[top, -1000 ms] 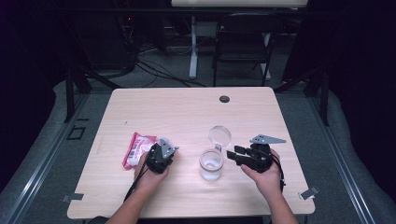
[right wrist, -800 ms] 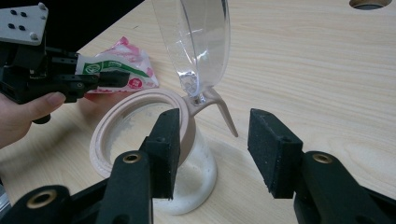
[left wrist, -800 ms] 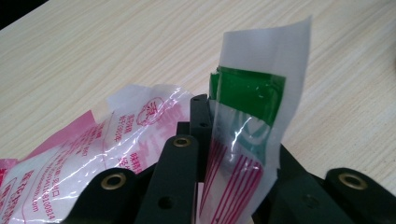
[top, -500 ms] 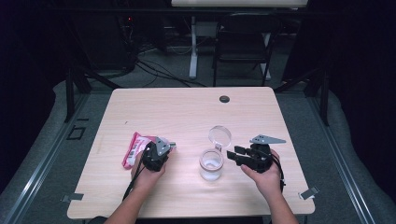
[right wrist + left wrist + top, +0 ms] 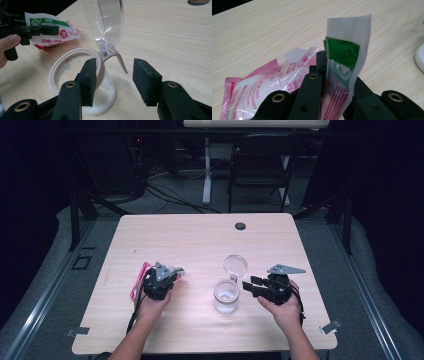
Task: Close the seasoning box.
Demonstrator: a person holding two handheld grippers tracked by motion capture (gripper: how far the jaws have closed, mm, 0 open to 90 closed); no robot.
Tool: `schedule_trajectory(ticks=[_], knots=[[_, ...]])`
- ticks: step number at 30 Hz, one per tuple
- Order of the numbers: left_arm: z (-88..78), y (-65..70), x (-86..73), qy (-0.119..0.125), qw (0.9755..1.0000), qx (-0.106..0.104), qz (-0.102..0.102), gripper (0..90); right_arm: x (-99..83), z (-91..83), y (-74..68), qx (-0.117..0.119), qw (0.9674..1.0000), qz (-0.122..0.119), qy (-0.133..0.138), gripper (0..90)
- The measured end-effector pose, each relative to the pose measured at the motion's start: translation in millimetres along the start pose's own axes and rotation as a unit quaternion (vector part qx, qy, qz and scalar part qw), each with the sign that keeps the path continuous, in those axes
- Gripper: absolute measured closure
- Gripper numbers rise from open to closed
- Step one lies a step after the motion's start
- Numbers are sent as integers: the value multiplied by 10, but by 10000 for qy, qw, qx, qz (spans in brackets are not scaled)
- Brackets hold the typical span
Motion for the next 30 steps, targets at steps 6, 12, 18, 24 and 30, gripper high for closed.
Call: schedule_trajectory(ticks=[6, 12, 18, 24, 30], knots=[[-283, -125, 124, 330, 9993, 97, -177, 900, 8, -5, 7, 13, 10000, -12, -20, 540], [-565, -310, 198, 667, 9966, 236, -416, 900, 20, -1, 7, 13, 10000, 10, -3, 540], [-791, -517, 255, 748, 9951, 483, -434, 900, 21, 13, -11, 34, 10000, -5, -16, 540], [-973, -700, 318, 697, 9943, 699, -398, 900, 21, 24, -6, 28, 10000, -5, -27, 540], [-1057, -836, 381, 624, 9941, 809, -350, 900, 32, 18, -7, 11, 10000, -2, 14, 540]])
Point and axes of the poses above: each handheld gripper's, and its own axes: z roughly forward along the jaws, x roughly out of its top, y roughly to its right, the point moved 10 cm from there along z, roughly forward along the jaws, and after that the axes turned 14 degrees about -x, right-handed, at the moved point
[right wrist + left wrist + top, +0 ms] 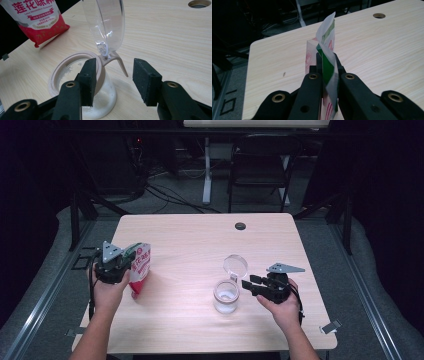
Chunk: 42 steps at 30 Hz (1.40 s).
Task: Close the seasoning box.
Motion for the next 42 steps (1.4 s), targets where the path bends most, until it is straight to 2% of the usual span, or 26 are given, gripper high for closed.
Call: schedule_trajectory(ticks=[7, 14, 21, 31, 36, 42], knots=[[-20, -98, 117, -25, 9999, -42, -117, 900, 15, -12, 18, -21, 10000, 28, 58, 540], [-64, -95, 240, -31, 9999, -93, -63, 900, 34, -27, 27, -8, 9999, 65, 119, 540], [-87, -37, 349, -3, 9998, -188, 12, 900, 34, -28, 26, -12, 9999, 58, 111, 540], [-47, 285, 512, -51, 9977, -582, 339, 900, 49, -44, 28, 13, 9999, 84, 149, 540], [19, 493, 534, -121, 9950, -886, 443, 900, 50, -50, 32, -1, 9999, 65, 136, 540], [113, 757, 528, -230, 9901, -1274, 550, 900, 60, -59, 40, -8, 9998, 72, 164, 540]])
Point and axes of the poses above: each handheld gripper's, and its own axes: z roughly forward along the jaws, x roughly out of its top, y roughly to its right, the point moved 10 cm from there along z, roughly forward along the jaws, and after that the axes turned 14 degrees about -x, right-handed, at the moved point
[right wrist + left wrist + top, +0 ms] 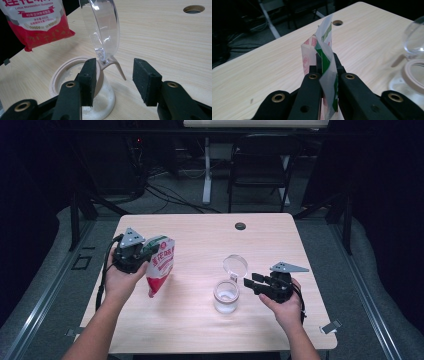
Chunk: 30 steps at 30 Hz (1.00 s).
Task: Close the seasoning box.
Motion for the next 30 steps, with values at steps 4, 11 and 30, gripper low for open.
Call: schedule_trajectory(ticks=[4, 11, 30], knots=[[95, 141, 0, -129, 9996, -207, 127, 900, 12, -11, 4, -3, 10000, 14, 33, 540], [270, 358, -25, -287, 9980, -493, 279, 900, 24, -21, -1, 9, 10000, -1, 57, 540], [352, 773, -355, -272, 9920, -1166, 405, 897, 105, -97, -75, 73, 9996, -155, 231, 532]])
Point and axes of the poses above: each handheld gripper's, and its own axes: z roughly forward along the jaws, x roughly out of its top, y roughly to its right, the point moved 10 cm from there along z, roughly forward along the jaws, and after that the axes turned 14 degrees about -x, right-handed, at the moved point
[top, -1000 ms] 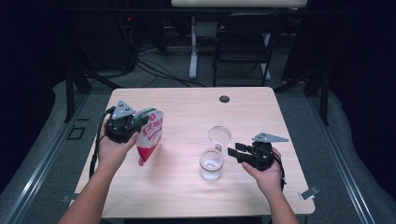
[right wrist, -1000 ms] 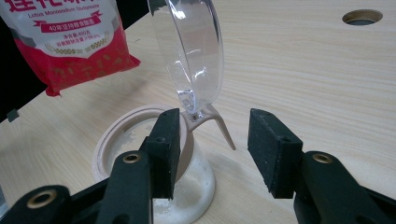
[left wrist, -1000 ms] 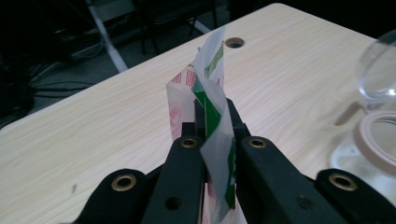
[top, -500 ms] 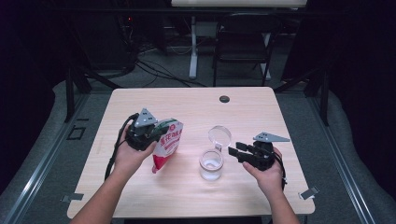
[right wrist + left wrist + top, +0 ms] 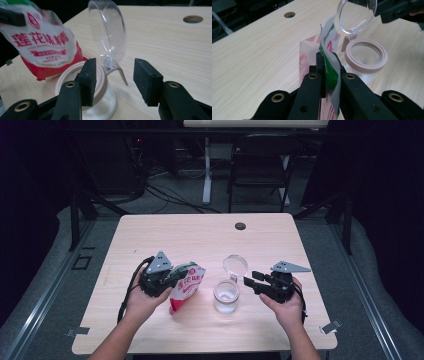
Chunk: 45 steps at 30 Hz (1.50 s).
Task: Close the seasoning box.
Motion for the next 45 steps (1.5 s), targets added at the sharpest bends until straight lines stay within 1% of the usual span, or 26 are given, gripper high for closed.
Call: schedule_trajectory(ticks=[3, 4, 6, 8, 9, 10, 12, 13, 14, 16, 17, 18, 20, 21, 23, 24, 27, 29, 31, 32, 34, 35, 38, 42, 43, 45], knots=[[14, -1, -104, -16, 10000, -24, -52, 895, 71, -54, -63, 28, 9997, -158, 188, 530], [19, 7, -130, 12, 10000, -54, -75, 896, 87, -72, -89, 50, 9996, -212, 206, 531], [18, 43, -154, 102, 9999, -101, -84, 896, 128, -101, -149, 68, 9989, -316, 328, 533], [19, 75, -161, 142, 9998, -103, -49, 896, 165, -124, -216, 83, 9980, -455, 439, 538], [24, 88, -165, 147, 9998, -114, -45, 895, 183, -136, -274, 171, 9971, -575, 472, 538], [33, 100, -169, 152, 9998, -109, -26, 894, 193, -145, -317, 230, 9967, -615, 471, 546], [56, 122, -174, 182, 9998, -123, -4, 892, 227, -172, -441, 368, 9949, -807, 481, 567], [56, 122, -174, 182, 9998, -123, -4, 891, 227, -172, -441, 368, 9949, -807, 481, 567], [70, 131, -178, 199, 9997, -125, 14, 888, 243, -188, -603, 650, 9930, -916, 366, 576], [77, 137, -182, 221, 9996, -146, 6, 886, 265, -182, -693, 695, 9912, -1068, 354, 591], [77, 137, -182, 221, 9996, -146, 6, 886, 265, -182, -693, 695, 9912, -1068, 354, 591], [85, 147, -190, 275, 9995, -176, -27, 884, 292, -144, -786, 799, 9901, -1103, 338, 597], [93, 152, -202, 300, 9994, -195, -46, 881, 290, -96, -858, 880, 9891, -1155, 238, 614], [95, 153, -208, 297, 9993, -202, -61, 879, 273, -70, -912, 947, 9875, -1254, 123, 630], [103, 154, -214, 315, 9992, -219, -73, 878, 240, -17, -991, 1037, 9852, -1363, 7, 668], [104, 154, -216, 316, 9992, -232, -81, 878, 214, 22, -1032, 1090, 9839, -1415, -61, 673], [107, 158, -222, 355, 9990, -258, -110, 877, 118, 175, -1127, 1131, 9815, -1527, -236, 678], [114, 169, -234, 388, 9987, -300, -138, 875, 65, 258, -1171, 1124, 9799, -1619, -313, 700], [122, 177, -253, 383, 9986, -319, -162, 873, 10, 345, -1192, 1038, 9788, -1718, -409, 743], [128, 174, -258, 402, 9986, -305, -155, 871, -14, 384, -1197, 1006, 9781, -1766, -454, 786], [131, 177, -290, 349, 9988, -310, -177, 856, -39, 424, -1202, 965, 9778, -1793, -492, 887], [137, 175, -302, 373, 9987, -294, -196, 847, -37, 429, -1207, 984, 9779, -1781, -484, 900], [147, 172, -353, 377, 9984, -301, -278, 813, -31, 432, -1205, 1013, 9771, -1801, -510, 900], [159, 177, -395, 401, 9984, -283, -290, 745, -31, 434, -1204, 1042, 9771, -1786, -499, 900], [174, 158, -438, 398, 9987, -160, -272, 707, -33, 433, -1203, 1051, 9766, -1809, -507, 900], [195, 134, -486, 394, 9989, -90, -243, 631, -34, 431, -1201, 1044, 9763, -1828, -510, 900]])
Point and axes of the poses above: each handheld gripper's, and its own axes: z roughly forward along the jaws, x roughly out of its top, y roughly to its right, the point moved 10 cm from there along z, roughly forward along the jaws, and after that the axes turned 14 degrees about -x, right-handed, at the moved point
